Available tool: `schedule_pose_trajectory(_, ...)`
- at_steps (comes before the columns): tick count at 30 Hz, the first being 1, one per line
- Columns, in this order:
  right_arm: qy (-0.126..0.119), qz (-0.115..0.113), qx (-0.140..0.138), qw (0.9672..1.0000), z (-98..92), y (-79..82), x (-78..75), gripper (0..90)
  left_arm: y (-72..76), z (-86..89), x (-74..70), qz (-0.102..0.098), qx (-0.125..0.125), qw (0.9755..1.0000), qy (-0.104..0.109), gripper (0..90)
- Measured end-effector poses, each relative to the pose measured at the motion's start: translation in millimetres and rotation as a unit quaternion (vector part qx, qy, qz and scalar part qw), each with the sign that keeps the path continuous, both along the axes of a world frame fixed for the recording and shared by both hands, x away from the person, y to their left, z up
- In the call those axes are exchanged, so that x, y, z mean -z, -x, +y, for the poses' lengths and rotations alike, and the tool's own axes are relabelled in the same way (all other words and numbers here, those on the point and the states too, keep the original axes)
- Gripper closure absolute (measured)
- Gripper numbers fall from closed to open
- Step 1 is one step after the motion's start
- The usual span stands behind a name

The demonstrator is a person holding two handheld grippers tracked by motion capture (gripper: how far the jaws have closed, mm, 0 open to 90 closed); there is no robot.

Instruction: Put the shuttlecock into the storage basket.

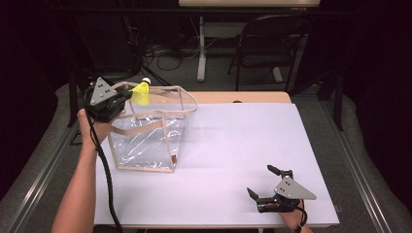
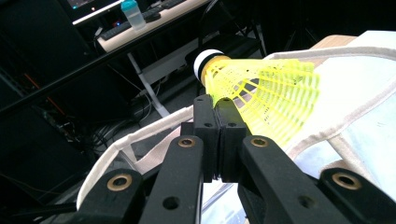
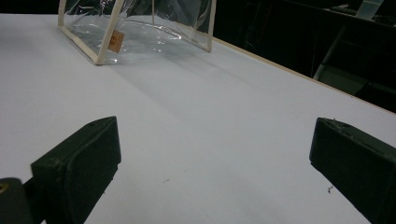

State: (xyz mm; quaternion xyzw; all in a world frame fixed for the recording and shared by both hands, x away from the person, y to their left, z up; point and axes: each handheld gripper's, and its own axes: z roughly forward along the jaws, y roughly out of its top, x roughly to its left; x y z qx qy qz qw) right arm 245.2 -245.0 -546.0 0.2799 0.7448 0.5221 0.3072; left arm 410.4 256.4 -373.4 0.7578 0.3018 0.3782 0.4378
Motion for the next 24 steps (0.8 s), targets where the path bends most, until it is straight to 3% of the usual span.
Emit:
schedule_pose_trajectory(16,0.000,0.000,0.000,1.0000,-0.1,0.0,0.0,1.5,-4.1,2.0,7.3,0.019,-0.014,0.9997,-0.001,89.2)
schedule_pose_trajectory(24,0.000,0.000,0.000,1.0000,-0.3,0.0,0.0,1.5,-5.6,1.1,11.8,0.025,-0.025,0.9993,-0.011,89.2)
